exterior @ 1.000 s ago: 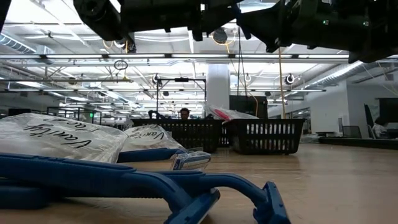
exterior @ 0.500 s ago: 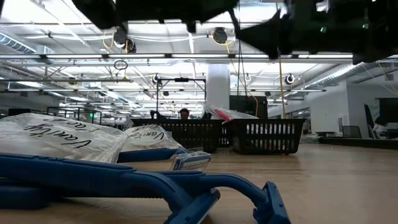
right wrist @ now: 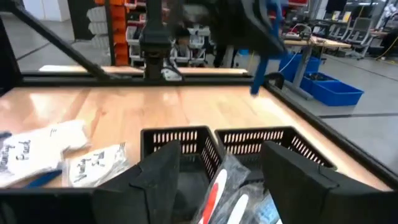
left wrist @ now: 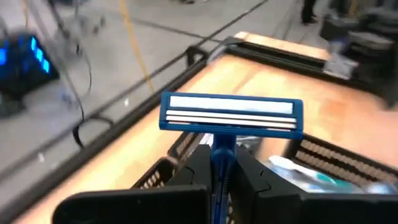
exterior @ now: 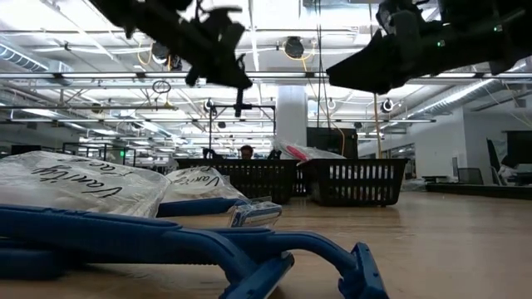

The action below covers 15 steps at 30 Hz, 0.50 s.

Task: Pick & Place Travel size toiletries
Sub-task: Put the blue razor into the top left black bin

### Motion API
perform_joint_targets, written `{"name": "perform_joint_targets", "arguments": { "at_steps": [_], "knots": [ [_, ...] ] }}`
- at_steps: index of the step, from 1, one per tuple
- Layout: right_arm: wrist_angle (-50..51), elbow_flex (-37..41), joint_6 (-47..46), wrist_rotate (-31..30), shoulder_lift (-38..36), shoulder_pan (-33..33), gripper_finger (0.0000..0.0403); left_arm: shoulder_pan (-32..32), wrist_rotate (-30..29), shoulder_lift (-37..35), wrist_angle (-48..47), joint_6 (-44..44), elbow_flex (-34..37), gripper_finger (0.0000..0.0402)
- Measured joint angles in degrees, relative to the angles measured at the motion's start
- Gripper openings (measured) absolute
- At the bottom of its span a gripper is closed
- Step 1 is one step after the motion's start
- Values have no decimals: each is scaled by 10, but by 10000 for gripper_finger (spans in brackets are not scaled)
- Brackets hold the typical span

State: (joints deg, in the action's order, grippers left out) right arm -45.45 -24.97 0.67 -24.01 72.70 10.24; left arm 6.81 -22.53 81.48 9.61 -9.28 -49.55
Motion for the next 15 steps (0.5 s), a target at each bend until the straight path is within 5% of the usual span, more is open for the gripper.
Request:
{"name": "perform_joint_targets", "arguments": {
  "at_steps": [6, 15],
  "knots": [
    [24, 0, -1, 0, -15, 0, 202, 69, 79, 67, -19, -132, 15, 14],
    [42, 1, -7, 1, -15, 0, 196, 80, 118, 137, 22, -116, 14, 34]
  ]
}}
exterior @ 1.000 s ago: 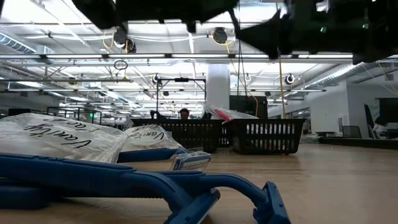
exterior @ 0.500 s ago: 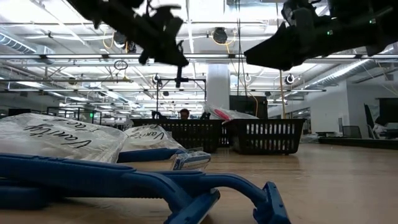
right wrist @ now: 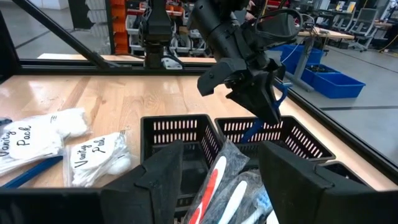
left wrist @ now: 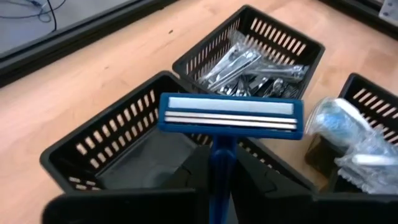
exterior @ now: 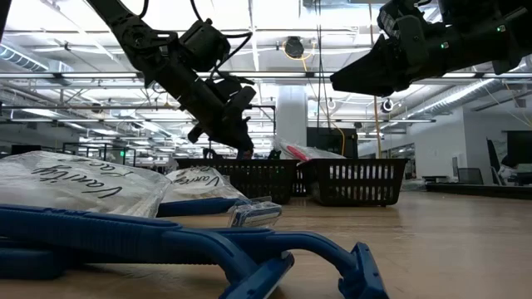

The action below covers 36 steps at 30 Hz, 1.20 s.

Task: Pick & Place Travel size toiletries
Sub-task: Put the blue razor into the top left black bin

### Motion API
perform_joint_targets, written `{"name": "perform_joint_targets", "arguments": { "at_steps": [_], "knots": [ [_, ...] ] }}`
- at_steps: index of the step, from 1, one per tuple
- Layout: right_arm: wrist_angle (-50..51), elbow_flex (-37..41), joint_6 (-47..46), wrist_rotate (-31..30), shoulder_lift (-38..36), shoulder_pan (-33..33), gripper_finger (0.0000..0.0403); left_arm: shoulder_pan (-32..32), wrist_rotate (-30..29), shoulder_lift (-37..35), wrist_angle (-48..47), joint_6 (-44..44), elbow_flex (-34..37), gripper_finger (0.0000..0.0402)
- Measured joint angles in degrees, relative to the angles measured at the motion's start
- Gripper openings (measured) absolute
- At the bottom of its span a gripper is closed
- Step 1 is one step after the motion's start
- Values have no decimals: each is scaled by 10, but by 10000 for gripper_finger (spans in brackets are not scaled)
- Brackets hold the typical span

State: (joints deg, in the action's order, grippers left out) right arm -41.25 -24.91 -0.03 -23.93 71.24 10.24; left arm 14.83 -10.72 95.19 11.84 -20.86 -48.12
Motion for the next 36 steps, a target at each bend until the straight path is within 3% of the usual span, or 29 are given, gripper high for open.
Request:
{"name": "perform_joint_targets", "arguments": {
  "at_steps": [19, 28, 33, 36],
  "knots": [
    [9, 0, -12, 2, 0, 0, 196, 0, -3, -4, -6, 64, -1, 227],
    [13, 0, -13, 5, 0, 0, 196, 0, -3, -4, -33, 67, -1, 261],
    [3, 0, -14, 95, 1, 10, 196, -3, -2, -40, -33, 69, -1, 262],
    [-9, -5, -10, 105, 19, 41, 196, -14, -2, -75, -32, 83, -1, 257]
  ]
}}
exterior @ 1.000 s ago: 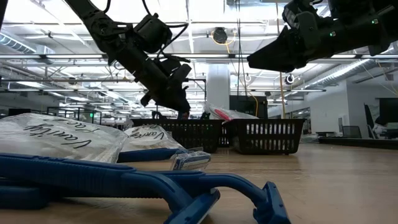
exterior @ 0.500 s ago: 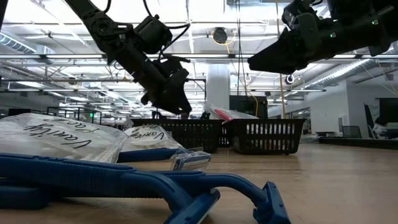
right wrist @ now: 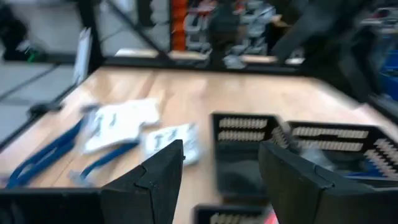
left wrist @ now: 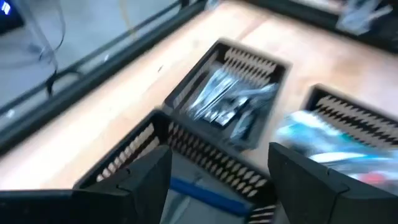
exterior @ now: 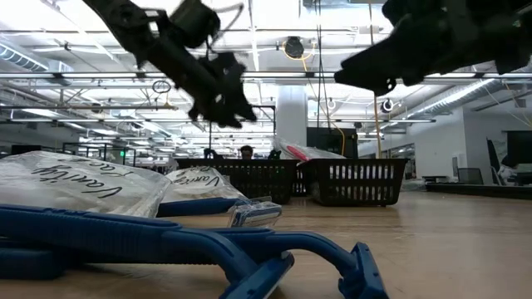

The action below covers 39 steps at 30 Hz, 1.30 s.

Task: Pick & Place Travel size toiletries
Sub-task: Put the blue razor into the top left black bin

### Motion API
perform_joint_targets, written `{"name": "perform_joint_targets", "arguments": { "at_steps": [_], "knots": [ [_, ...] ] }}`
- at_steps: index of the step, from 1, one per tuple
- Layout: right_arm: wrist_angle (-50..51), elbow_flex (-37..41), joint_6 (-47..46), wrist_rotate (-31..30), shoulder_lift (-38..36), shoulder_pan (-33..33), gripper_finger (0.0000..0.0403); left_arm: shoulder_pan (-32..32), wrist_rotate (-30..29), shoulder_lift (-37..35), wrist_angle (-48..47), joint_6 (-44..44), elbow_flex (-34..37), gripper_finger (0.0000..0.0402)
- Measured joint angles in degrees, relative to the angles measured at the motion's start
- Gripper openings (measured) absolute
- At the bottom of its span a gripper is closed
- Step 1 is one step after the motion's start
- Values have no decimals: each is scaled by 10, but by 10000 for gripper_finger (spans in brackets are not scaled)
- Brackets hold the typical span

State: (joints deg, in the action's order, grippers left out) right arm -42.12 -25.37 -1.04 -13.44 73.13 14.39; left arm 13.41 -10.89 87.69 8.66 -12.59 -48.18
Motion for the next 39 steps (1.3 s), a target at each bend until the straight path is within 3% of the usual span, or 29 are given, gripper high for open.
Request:
{"name": "perform_joint_targets", "arguments": {
  "at_steps": [7, 9, 13, 15, 18, 24, 32, 39],
  "knots": [
    [51, -94, 40, 2, 101, 74, 196, -44, 17, -66, -4, 8, 0, 256],
    [69, -119, 63, 2, 120, 85, 196, -63, 67, -69, -17, 3, 0, 260],
    [83, -136, 87, 1, 126, 95, 196, -120, 222, -59, -47, 8, 0, 263],
    [84, -136, 87, 1, 122, 97, 196, -163, 257, -49, -61, 25, 0, 259],
    [89, -136, 83, 0, 106, 97, 196, -230, 242, -29, -55, 62, 0, 249],
    [98, -136, 80, 1, 93, 97, 196, -326, 127, 38, -9, 112, 0, 227],
    [121, -136, 80, -1, 94, 96, 196, -360, 125, 135, 60, 54, -1, 197],
    [121, -135, 79, -2, 94, 96, 196, -365, 164, 193, 45, 44, -42, 182]
  ]
}}
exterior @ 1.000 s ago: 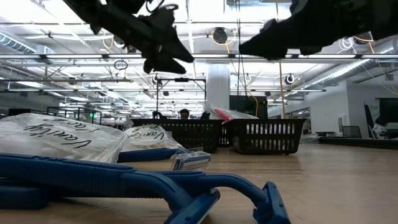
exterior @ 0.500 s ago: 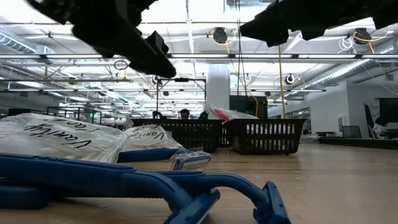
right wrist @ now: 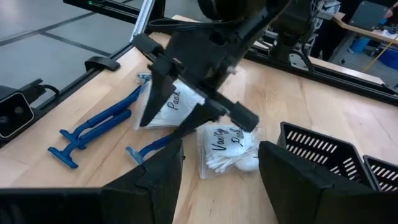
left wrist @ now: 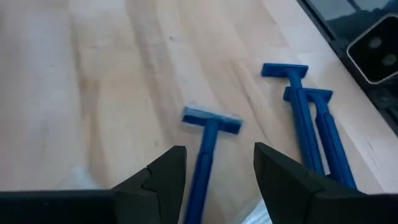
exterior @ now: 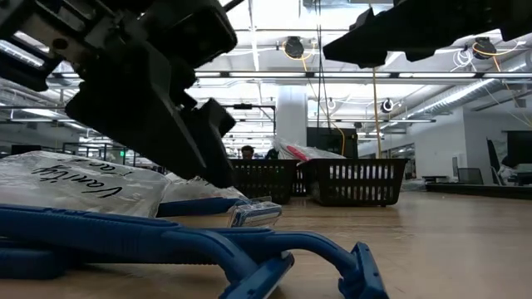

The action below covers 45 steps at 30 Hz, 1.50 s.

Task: Pick & Place Travel size toiletries
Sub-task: Put the blue razor into the top left black bin

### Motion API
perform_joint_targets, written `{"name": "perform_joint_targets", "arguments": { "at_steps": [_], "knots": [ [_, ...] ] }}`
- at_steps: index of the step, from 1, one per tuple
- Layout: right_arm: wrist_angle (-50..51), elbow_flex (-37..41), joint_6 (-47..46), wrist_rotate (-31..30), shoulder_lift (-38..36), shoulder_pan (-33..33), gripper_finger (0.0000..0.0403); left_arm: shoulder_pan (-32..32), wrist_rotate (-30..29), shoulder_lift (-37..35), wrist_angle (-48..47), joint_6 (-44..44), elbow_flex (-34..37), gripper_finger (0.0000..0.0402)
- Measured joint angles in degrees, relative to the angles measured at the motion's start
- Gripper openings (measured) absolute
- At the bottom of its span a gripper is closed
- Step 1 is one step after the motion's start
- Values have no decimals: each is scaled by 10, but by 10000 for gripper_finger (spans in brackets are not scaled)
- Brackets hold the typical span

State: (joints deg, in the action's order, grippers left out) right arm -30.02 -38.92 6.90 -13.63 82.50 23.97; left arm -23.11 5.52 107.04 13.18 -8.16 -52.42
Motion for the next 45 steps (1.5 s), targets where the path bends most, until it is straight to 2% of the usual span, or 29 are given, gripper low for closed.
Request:
{"name": "perform_joint_targets", "arguments": {
  "at_steps": [6, 14, 18, 24, 28, 34, 39, 42, 45],
  "knots": [
    [1, 0, 0, 0, 0, 0, 196, 14, -19, 28, -67, 18, -14, 183],
    [3, 0, -2, 0, 0, 0, 196, 18, -56, 46, -53, 29, -15, 178],
    [3, 0, -2, 0, 0, 0, 196, 14, -55, 42, -50, 46, -14, 134],
    [3, 0, -2, 0, 0, 0, 196, 14, 4, 33, -28, 45, -12, 21],
    [3, 0, -2, 0, 0, 0, 196, 12, 17, -5, -24, 35, -10, 24],
    [12, 0, -2, -9, 0, 0, 196, 5, -37, -112, -5, 116, -11, 12],
    [12, 0, -2, -76, 0, 0, 196, 7, -104, -177, 82, 216, -6, 13],
    [1, 0, -2, -127, 0, -3, 196, 22, -110, -177, 185, 263, 18, 12],
    [-34, 0, -23, -134, 5, -17, 196, 50, -124, -167, 306, 281, 46, 12]
  ]
}}
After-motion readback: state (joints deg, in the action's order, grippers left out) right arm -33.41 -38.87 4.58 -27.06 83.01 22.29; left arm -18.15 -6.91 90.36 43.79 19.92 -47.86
